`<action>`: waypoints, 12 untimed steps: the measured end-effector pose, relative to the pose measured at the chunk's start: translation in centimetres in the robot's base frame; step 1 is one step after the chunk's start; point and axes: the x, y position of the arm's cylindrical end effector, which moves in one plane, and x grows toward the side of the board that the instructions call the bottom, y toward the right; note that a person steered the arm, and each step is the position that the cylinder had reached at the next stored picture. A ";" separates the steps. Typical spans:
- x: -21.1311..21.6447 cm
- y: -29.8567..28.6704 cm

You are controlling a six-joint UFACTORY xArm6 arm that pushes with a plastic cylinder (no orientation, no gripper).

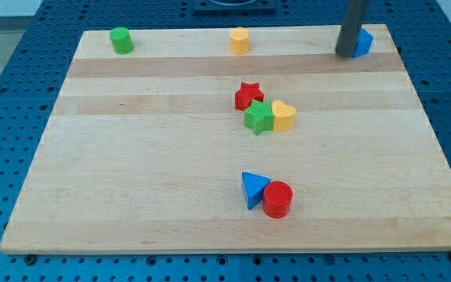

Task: Push the blue triangle to the center left

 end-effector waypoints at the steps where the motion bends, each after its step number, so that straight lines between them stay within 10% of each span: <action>1: 0.0 0.0; 7: 11.0 -3.8; 12: 34.6 -10.3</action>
